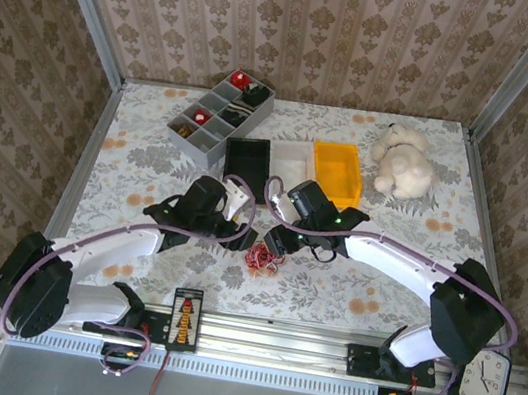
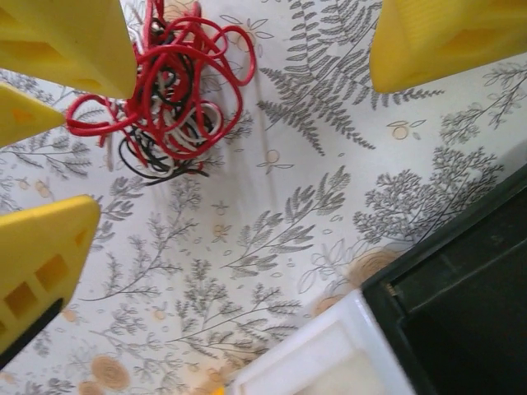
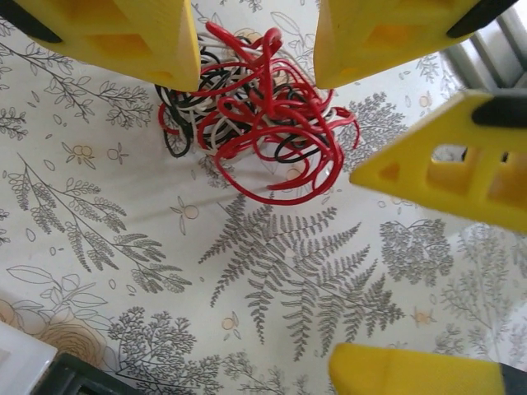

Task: Untangle the cables

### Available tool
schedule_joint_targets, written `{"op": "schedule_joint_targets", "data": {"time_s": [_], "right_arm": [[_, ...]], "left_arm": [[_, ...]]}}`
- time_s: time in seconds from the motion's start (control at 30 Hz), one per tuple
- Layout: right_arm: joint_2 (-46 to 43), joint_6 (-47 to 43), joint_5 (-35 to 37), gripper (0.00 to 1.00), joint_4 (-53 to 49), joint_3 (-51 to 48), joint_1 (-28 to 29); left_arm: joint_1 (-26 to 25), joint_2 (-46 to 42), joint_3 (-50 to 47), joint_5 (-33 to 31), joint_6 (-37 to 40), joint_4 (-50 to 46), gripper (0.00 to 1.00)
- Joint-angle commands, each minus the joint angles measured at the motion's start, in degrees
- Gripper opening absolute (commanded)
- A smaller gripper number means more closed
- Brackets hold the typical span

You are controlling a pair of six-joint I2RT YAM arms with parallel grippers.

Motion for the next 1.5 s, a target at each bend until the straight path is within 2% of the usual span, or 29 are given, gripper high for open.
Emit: {"op": "schedule_joint_targets", "data": {"time_s": [0.0, 0.3, 0.47, 0.57, 0.73, 0.8, 0.87, 0.9, 0.93, 1.03, 1.27, 1.47], "right_arm": [[-0.8, -0.4, -3.6, 0.42, -1.9, -0.1, -0.1], [3.2, -0.5, -5.3, 0.34, -0.7, -0.1, -0.1], [4.5, -0.1, -6.7, 0.14, 0.5, 0.0, -1.3], [3.7, 0.7, -7.8, 0.06, 1.9, -0.9, -2.6], [2.2, 2.1, -9.7, 0.03, 3.0, -2.4, -4.7], [1.6, 3.2, -10.4, 0.03, 3.7, -3.1, -5.9], [1.1, 4.4, -11.0, 0.02, 4.6, -4.0, -7.4], [0.8, 5.1, -11.1, 0.01, 5.1, -4.3, -8.2], [0.5, 6.1, -11.2, 0.00, 5.9, -5.0, -9.4], [-0.8, 9.8, -10.8, 0.00, 8.6, -7.1, -13.2], [-3.7, 21.5, -8.2, 0.00, 15.4, -13.4, -23.7], [-4.1, 25.8, -2.2, 0.00, 13.9, -15.2, -28.1]], "left_arm": [[-1.1, 0.3, 0.7, 4.0, 1.9, -1.2, 0.77], [-3.8, 4.0, 1.1, 6.1, 2.3, -1.5, 0.79], [-4.0, 7.4, 1.5, 7.4, 1.7, 1.0, 0.73], [-4.1, 10.3, 1.8, 7.8, 1.5, 3.1, 0.66], [-4.0, 16.0, 3.2, 7.8, 1.9, 5.5, 0.47], [-3.8, 18.4, 3.6, 7.1, 1.8, 6.8, 0.32], [-3.3, 21.1, 4.1, 3.5, 0.4, 8.2, 0.10], [-2.9, 22.1, 4.1, 1.8, -0.5, 9.1, 0.02], [-2.4, 22.8, 3.7, 0.4, -1.8, 10.7, 0.00], [-0.2, 23.7, 2.2, 0.3, -4.9, 14.9, 0.00], [4.8, 23.2, -0.9, 2.3, -8.6, 17.0, 0.00], [6.8, 21.9, -2.1, 5.2, -9.9, 17.7, 0.03]]}}
